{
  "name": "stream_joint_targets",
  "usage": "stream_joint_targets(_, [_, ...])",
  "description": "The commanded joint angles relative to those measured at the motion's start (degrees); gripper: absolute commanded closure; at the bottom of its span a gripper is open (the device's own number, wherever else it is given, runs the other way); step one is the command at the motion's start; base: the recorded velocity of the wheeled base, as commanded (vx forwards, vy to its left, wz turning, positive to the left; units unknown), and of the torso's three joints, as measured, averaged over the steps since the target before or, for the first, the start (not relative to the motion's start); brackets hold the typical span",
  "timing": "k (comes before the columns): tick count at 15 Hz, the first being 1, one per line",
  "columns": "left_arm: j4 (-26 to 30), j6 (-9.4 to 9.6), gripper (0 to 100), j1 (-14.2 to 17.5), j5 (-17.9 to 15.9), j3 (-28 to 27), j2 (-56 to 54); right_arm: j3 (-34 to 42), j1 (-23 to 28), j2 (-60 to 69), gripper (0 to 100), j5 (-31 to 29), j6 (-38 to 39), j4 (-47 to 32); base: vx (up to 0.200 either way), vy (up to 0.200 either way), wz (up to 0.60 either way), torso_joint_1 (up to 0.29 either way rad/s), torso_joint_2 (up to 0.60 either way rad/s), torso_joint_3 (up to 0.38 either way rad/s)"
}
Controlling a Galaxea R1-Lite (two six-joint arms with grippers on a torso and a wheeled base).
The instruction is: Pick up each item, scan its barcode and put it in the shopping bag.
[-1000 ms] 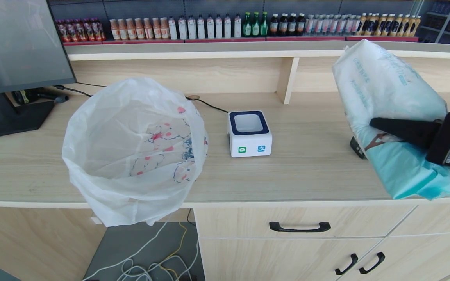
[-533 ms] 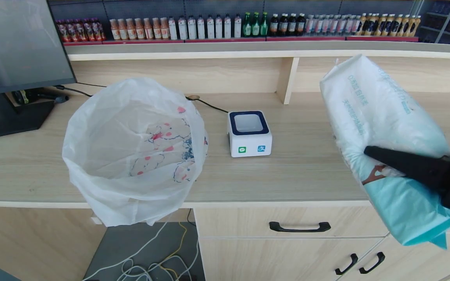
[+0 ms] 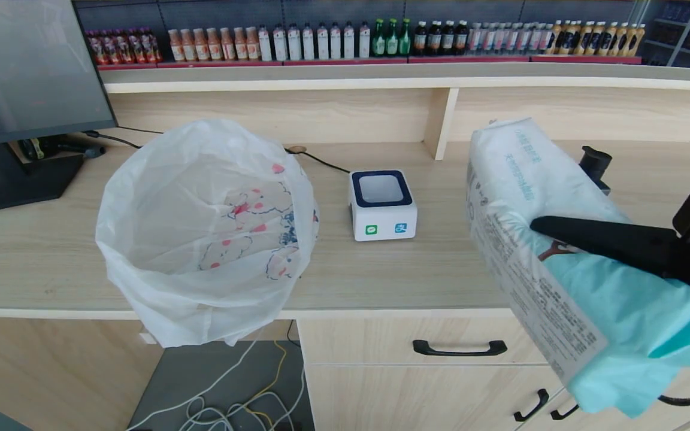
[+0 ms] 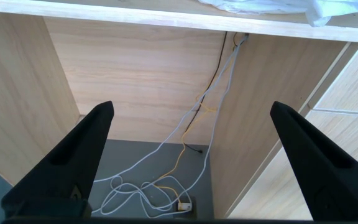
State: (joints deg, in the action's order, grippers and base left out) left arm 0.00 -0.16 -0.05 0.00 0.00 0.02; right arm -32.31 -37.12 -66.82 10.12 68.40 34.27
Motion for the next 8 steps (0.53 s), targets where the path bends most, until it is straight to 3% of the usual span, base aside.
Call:
stream_joint_targets(1, [0.0,-0.02,0,0.0,0.0,0.0,0.0,-1.2,-0.4,-4.1,100,2.6,7.0,0.5,0.0,0.0,0.0,0.0,0.0,0.0])
stream_joint_targets(8, [0.0,-0.02,0,0.0,0.0,0.0,0.0,-1.5,-0.5,-5.7,100,16.1,30.7,0.6,0.0,0.0,0.0,0.0,0.0,0.0])
